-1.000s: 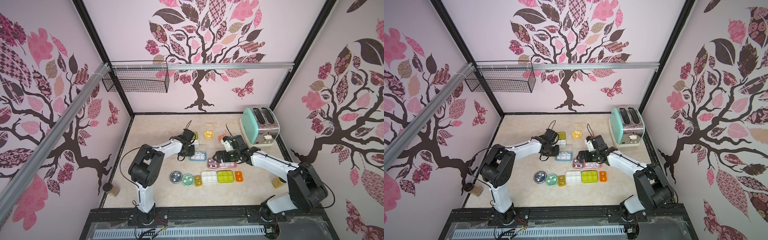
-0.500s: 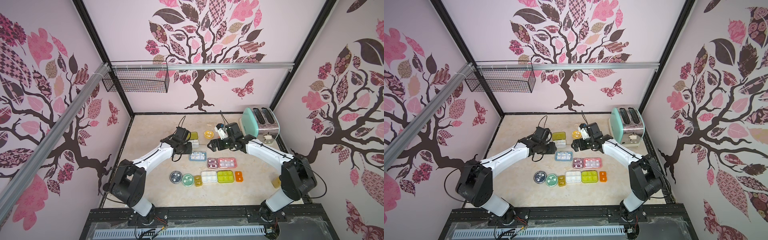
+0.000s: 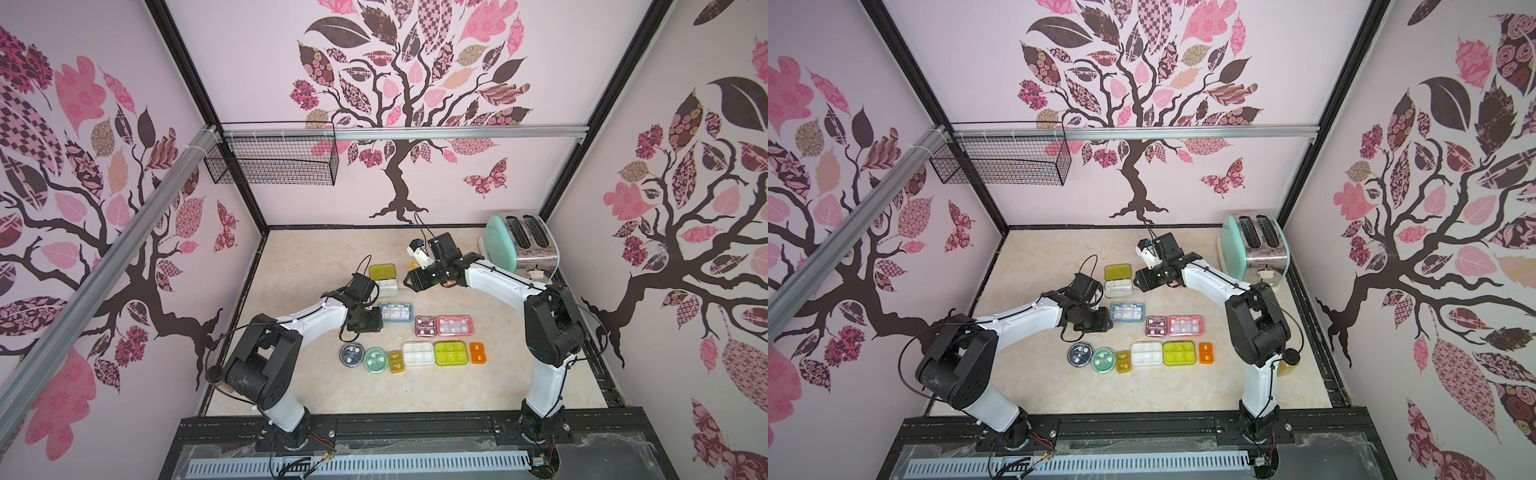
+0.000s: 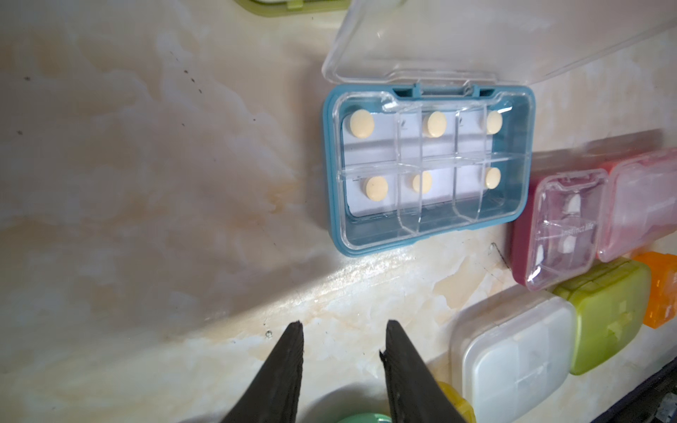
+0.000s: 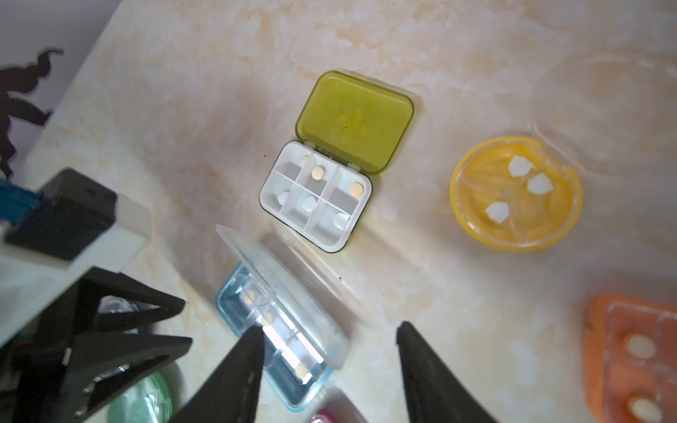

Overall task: Close pillboxes
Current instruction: Close the lid on the pillbox.

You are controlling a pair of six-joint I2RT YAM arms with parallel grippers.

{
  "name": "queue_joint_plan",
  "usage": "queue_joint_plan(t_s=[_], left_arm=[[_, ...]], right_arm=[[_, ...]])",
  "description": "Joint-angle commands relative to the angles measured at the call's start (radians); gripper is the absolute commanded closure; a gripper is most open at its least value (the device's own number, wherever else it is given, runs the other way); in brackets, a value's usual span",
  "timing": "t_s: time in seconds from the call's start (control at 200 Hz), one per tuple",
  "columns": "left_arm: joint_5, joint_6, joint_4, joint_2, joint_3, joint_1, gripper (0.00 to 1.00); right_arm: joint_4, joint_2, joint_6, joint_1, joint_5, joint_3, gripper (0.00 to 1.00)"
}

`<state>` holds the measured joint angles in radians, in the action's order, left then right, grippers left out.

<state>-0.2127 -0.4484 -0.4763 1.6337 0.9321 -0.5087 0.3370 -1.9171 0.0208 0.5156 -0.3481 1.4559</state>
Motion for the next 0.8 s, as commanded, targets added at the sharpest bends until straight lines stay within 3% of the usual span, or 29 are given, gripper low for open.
queue_joint_plan(t_s=[0.0,0.15,0.795], left_arm=[[-0.008,0.005,0.030,0.034,0.011,0.002,0.61],[0.006,0.002,0.038,0.077,0.020,0.002,0.63],[0.038,-0.033,0.074,0.097,0.028,0.003,0.68]], right_arm=[[0.056,-0.047,-0.006,0.011,-0.040,0.077,0.53],[0.093,-0.102,-0.006,0.012,-0.066,0.115,0.63],[0.057,-0.038,0.008,0.034,-0.150,0.004,0.71]])
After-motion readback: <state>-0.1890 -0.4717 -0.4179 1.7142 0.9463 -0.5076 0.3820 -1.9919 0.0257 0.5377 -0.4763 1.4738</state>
